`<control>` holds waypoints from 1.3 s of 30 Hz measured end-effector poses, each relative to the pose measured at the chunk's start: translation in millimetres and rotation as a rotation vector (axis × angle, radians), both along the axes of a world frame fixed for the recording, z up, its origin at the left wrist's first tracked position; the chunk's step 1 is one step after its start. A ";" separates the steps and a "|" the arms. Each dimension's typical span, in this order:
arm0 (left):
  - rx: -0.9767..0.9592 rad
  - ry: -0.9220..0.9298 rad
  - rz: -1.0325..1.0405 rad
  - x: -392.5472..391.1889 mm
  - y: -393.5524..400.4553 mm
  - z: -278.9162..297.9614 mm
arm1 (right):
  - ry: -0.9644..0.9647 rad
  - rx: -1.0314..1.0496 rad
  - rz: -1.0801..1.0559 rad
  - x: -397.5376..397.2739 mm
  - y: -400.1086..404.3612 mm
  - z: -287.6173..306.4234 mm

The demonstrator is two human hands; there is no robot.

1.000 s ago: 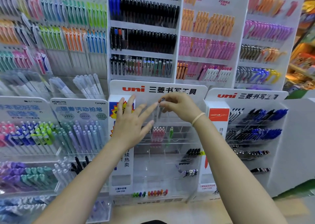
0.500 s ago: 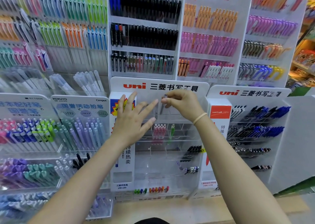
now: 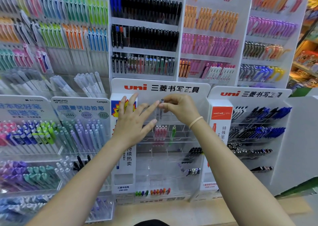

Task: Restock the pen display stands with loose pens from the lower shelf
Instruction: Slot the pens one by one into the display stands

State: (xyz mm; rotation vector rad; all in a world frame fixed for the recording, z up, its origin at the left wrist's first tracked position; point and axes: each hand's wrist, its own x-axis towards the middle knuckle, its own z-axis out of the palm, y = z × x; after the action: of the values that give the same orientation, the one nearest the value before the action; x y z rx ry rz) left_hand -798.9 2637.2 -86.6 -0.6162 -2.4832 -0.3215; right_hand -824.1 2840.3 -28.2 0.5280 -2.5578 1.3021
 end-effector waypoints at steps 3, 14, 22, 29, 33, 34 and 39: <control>0.004 -0.008 -0.001 0.2 -0.1 0.3 | 0.005 0.035 -0.027 -2.6 0.9 0.4; -0.005 -0.037 0.006 0.7 -0.1 1.4 | 0.068 0.067 -0.044 -2.6 4.5 -1.5; 0.003 -0.047 0.011 2.5 1.6 2.9 | 0.018 0.059 -0.038 -1.0 2.9 -1.0; -0.007 -0.061 0.017 3.1 1.1 4.4 | -0.023 0.282 -0.010 -3.1 -0.8 2.0; -0.026 -0.058 0.006 4.3 -0.8 5.5 | -0.045 0.174 -0.013 2.2 4.8 7.2; -0.028 -0.057 0.001 4.3 -1.0 5.9 | -0.033 0.150 -0.007 2.6 4.8 7.6; -0.060 -0.073 0.000 3.2 -1.8 5.7 | 0.008 0.186 -0.055 6.1 -5.5 7.0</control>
State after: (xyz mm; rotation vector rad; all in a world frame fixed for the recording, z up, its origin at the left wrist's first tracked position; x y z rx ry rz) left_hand -795.7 2635.5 -80.9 -0.6392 -2.5708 -0.2750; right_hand -818.0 2834.8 -21.2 0.4916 -2.6823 1.0492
